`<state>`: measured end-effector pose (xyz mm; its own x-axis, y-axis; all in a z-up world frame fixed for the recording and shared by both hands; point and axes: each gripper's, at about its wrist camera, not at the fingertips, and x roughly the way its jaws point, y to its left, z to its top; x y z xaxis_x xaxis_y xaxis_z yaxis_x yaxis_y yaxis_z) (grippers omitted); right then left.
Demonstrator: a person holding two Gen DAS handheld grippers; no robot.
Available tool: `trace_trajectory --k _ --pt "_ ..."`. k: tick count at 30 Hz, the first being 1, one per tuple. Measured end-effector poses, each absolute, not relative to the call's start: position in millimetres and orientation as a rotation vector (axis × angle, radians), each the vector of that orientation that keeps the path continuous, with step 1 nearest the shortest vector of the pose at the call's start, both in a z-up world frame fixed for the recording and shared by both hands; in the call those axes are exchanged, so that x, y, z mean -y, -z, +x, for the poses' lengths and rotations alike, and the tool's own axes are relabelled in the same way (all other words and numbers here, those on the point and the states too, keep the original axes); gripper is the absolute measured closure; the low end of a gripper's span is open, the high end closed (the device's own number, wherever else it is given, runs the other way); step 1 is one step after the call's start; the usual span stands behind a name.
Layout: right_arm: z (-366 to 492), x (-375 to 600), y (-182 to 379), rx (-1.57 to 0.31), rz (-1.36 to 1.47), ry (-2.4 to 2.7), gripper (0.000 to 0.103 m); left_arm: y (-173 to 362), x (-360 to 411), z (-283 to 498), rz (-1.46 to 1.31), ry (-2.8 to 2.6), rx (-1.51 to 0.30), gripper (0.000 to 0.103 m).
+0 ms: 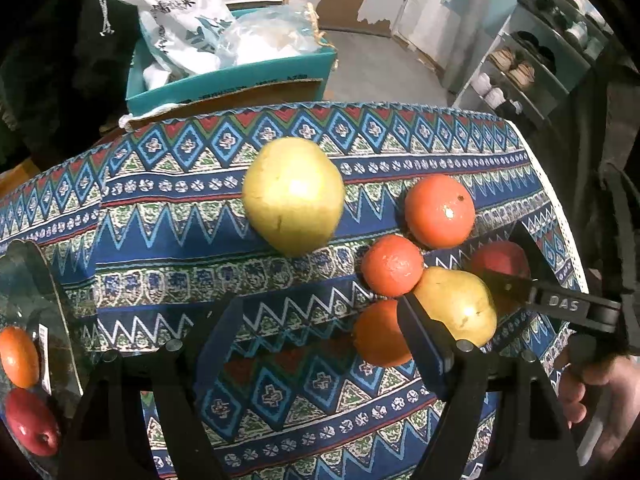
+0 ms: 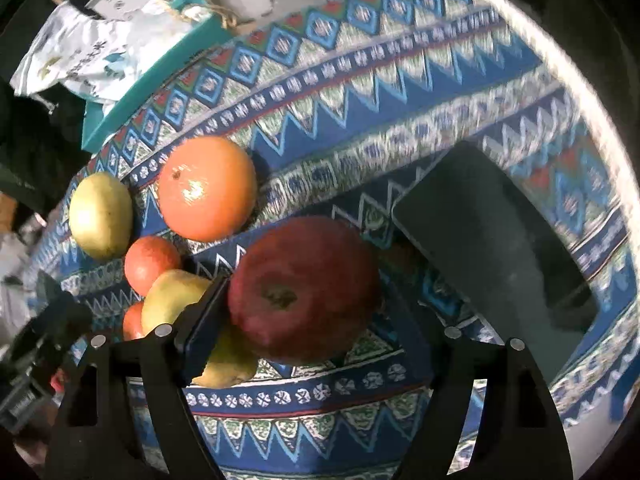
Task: Organize fruits
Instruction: 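Lower the right tool onto a red apple while the left tool approaches the yellow mango, then close the right tool on the red apple while the left tool closes on an orange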
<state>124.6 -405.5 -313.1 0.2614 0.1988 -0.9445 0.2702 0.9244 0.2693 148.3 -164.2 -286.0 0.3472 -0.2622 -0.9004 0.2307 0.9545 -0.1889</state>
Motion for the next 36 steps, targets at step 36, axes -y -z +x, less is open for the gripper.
trace_trajectory --k 36 --pt "93.9 391.8 263.7 -1.172 0.091 0.150 0.030 328.5 217.3 135.4 0.098 0.441 -1.248 0.053"
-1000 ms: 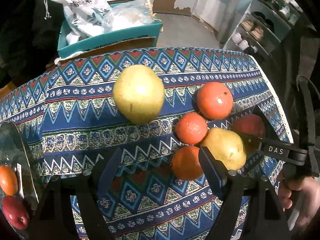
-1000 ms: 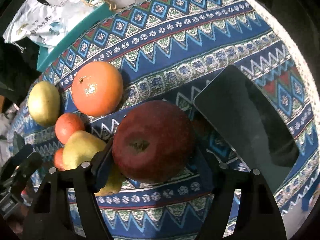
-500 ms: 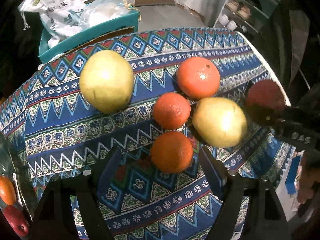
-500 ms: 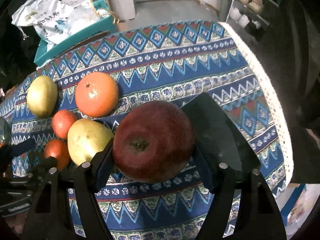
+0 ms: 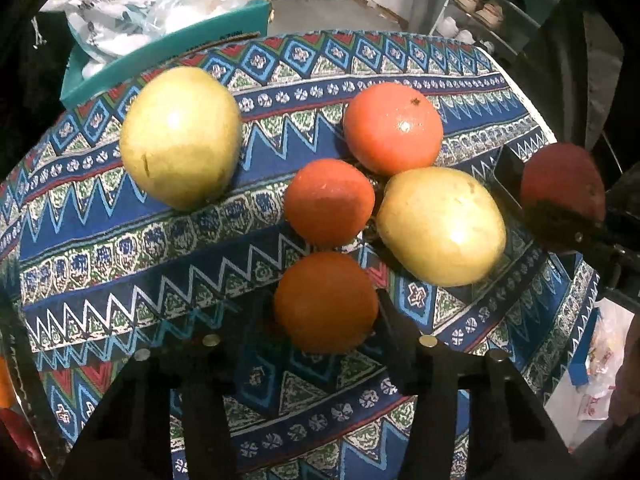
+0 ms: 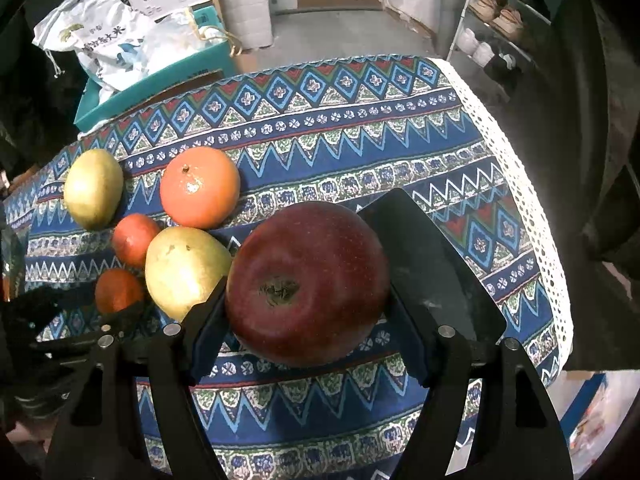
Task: Organize fruits
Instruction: 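Close the right tool on the red apple while the left tool closes on an orange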
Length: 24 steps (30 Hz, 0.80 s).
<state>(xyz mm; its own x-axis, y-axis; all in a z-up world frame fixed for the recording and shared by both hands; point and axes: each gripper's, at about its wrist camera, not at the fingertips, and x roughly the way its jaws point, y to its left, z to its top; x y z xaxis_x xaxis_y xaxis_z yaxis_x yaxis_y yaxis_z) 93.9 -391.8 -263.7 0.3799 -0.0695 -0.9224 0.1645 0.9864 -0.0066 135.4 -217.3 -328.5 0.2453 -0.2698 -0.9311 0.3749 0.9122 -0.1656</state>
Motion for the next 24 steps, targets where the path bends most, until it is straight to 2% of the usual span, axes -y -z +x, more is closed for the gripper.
trace_trajectory --k 7,24 --pt "92.4 388.1 257.6 -1.157 0.069 0.147 0.030 316.5 213.3 130.9 0.102 0.423 -1.204 0.056" --pt "86.0 367.0 206.7 -1.034 0.009 0.117 0.030 226.3 183.7 113.0 0.056 0.395 -1.009 0.056"
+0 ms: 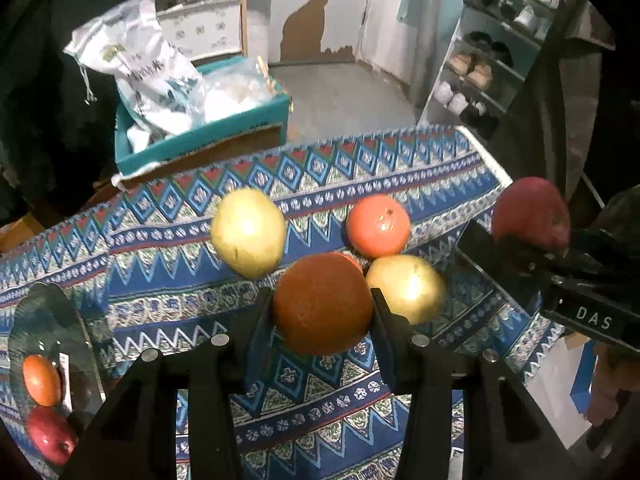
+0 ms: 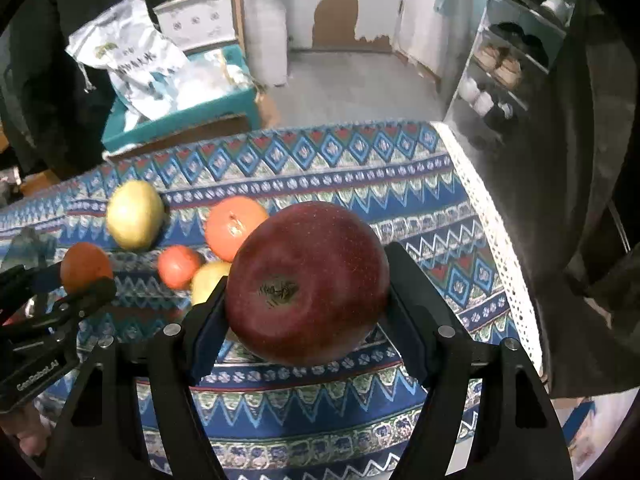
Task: Organize fruits
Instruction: 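Close the right tool on the red apple while the left tool closes on an orange, then lift the red apple with the right tool while the left tool carries the orange to the bowl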
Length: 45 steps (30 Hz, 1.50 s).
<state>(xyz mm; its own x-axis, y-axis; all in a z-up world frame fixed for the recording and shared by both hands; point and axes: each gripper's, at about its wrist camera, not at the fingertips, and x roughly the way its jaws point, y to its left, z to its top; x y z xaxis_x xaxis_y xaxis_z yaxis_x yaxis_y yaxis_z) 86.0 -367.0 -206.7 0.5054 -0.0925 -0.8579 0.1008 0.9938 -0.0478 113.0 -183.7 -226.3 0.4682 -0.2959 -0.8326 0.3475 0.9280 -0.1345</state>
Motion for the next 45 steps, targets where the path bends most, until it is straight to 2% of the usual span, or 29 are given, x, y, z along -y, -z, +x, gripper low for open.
trace_trajectory --k 19,45 --pt "60.8 333.6 124.0 -0.868 -0.015 0.049 0.030 145.9 164.3 77.9 0.030 0.403 -0.839 0.056" --pt "52.4 255.2 72.0 -0.757 -0.054 -0.103 0.030 99.7 93.0 53.2 -0.061 0.330 -0.738 0.056"
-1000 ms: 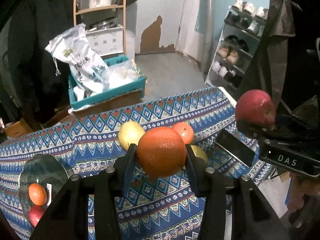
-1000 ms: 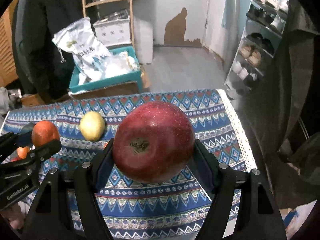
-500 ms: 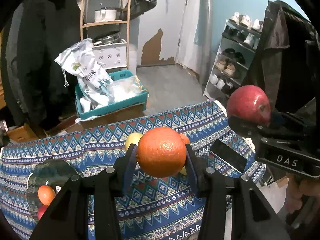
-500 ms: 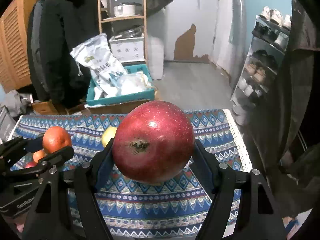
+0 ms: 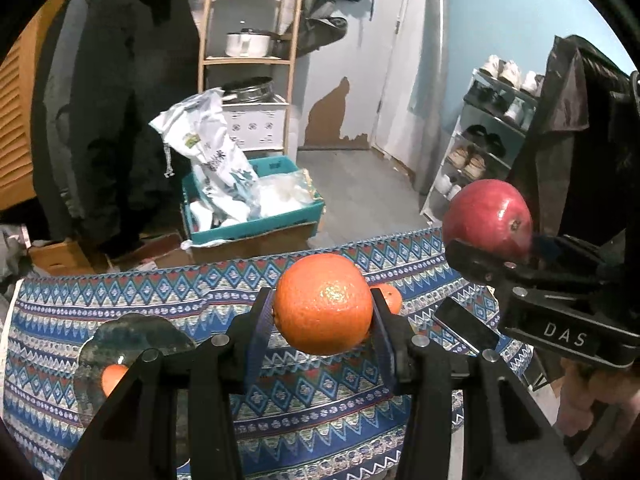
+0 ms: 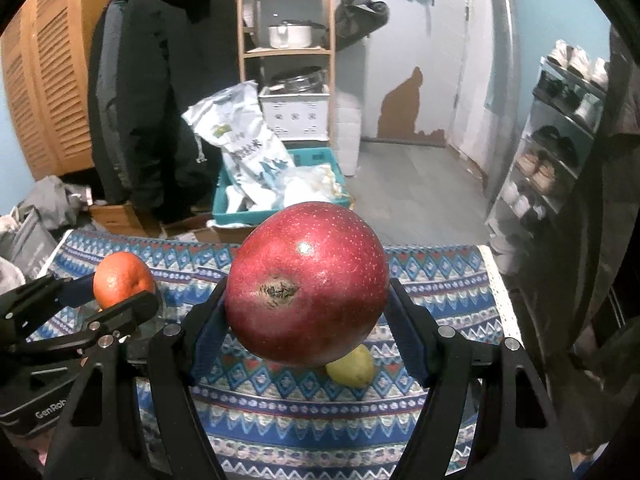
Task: Organize fruits
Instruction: 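Lift the red apple with the right tool while the left tool carries the orange to the bowl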
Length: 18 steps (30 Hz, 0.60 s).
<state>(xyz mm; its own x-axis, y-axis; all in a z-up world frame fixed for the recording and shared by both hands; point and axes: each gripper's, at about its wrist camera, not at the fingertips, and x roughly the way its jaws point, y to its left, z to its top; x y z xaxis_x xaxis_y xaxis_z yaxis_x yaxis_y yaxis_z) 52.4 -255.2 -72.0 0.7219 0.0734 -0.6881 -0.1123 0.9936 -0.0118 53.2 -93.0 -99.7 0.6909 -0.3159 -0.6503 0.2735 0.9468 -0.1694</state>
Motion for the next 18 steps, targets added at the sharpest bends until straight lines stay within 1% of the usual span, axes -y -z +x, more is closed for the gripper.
trace_trajectory --k 18 --pt "72.6 175.0 75.6 -0.779 -0.069 -0.231 0.029 109.5 11.7 53.6 -0.141 0.203 -0.750 0.056"
